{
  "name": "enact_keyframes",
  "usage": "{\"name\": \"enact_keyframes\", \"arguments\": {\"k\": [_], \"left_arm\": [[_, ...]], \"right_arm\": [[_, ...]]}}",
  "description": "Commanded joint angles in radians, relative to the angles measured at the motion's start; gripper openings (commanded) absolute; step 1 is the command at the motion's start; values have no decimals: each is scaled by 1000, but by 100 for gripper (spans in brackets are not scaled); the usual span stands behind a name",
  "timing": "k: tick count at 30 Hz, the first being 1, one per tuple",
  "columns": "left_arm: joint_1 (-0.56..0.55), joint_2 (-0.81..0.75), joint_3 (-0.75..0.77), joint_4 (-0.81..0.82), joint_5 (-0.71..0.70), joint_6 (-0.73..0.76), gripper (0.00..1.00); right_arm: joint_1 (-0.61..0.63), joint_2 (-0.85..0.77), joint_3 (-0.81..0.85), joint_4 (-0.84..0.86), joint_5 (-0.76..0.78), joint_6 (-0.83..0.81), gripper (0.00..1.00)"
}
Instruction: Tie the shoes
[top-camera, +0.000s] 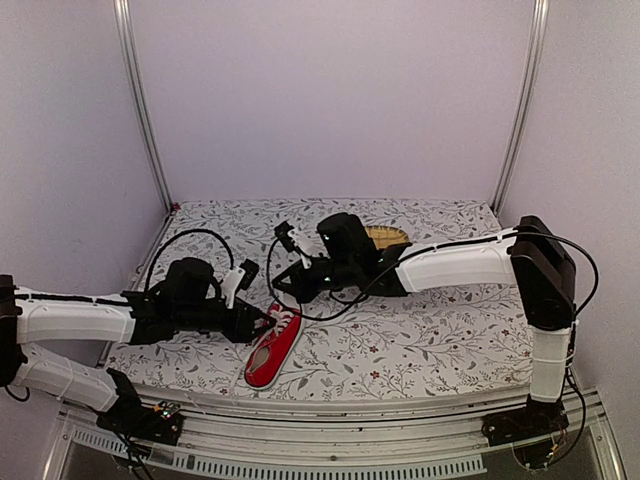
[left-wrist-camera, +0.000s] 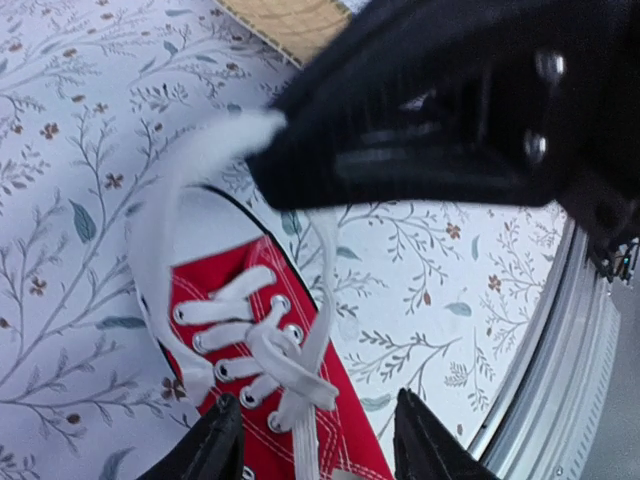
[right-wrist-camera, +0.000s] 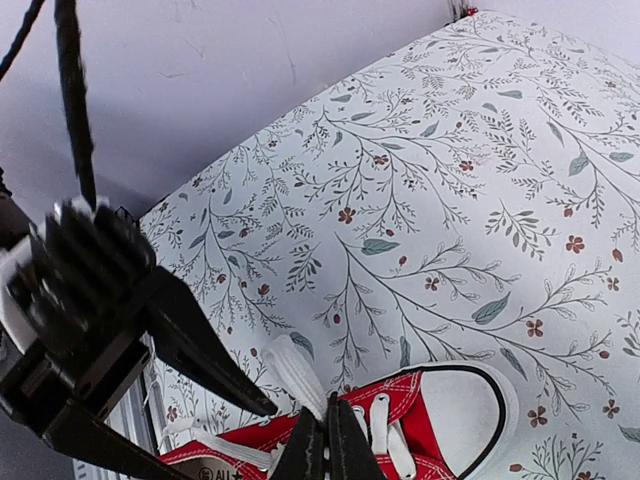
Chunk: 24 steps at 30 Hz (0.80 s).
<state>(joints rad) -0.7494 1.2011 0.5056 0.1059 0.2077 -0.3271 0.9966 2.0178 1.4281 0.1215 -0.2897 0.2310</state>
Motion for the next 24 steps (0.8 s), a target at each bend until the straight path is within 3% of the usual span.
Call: {"name": "enact_keyframes", "arguments": {"k": [1,7,15,24], "left_arm": [[-72,-33,-68,3,-64,-97,51],[-84,-7,-75,-9,-87,-102,50],[-84,69,-39,-44,-107,-83,36],[-84,25,-45,-65,-136,-87,2]], "right_arm": [[3,-17,-13,23,36,20,2],[2,-14,-12,29,31,27,2],[2,-23,-17,26,33,25,2],[-4,-73,-69,26,118,46,2]]}}
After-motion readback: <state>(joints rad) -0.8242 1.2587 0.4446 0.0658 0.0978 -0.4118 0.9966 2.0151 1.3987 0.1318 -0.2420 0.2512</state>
